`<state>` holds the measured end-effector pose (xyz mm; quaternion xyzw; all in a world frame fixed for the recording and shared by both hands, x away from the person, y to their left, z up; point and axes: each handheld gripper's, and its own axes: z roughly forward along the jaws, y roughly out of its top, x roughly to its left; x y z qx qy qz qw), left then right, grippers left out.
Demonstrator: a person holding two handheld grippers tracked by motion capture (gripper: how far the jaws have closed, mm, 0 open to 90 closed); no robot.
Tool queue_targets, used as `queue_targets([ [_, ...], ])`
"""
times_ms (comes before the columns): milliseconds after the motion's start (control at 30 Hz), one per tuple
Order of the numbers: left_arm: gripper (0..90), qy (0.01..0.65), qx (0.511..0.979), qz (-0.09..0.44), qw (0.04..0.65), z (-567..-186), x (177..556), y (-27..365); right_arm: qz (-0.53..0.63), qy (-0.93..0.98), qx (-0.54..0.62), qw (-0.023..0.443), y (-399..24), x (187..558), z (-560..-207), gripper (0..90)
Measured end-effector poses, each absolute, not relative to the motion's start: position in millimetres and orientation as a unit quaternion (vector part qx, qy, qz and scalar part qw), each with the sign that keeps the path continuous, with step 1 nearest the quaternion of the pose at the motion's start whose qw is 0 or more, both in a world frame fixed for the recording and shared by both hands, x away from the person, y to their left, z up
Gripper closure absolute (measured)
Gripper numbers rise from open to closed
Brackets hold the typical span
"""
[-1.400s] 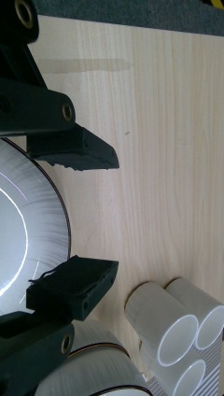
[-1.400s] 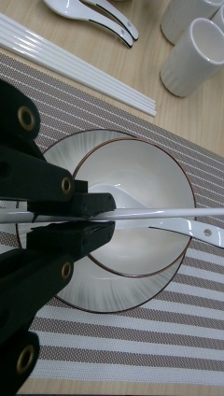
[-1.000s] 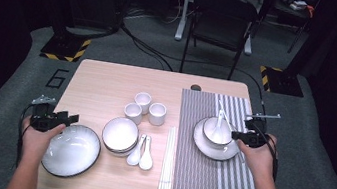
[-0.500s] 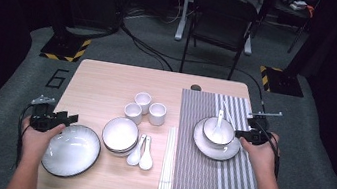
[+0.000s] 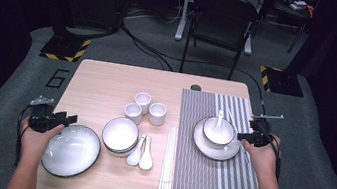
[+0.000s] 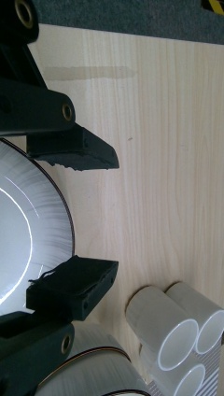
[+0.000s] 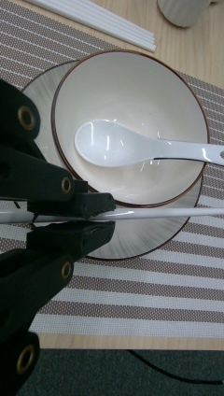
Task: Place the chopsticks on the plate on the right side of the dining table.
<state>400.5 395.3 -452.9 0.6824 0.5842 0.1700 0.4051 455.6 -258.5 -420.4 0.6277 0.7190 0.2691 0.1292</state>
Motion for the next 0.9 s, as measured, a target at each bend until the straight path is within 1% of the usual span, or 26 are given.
queue_targets([
  [333, 44.3, 0.587, 0.677, 0.174, 0.407, -453.0, 397.6, 396.7, 0.263, 0.717, 0.633, 0.124, -262.3, 458.5, -432.6, 85.2],
  [533, 44.3, 0.586, 0.68, 0.174, 0.405, -453.1, 397.4, 397.8, 0.256, 0.711, 0.645, 0.112, -262.8, 458.7, -441.1, 85.2],
  [900, 44.3, 0.588, 0.678, 0.174, 0.406, -453.0, 397.1, 397.4, 0.248, 0.71, 0.65, 0.108, -262.0, 459.6, -454.0, 85.1],
])
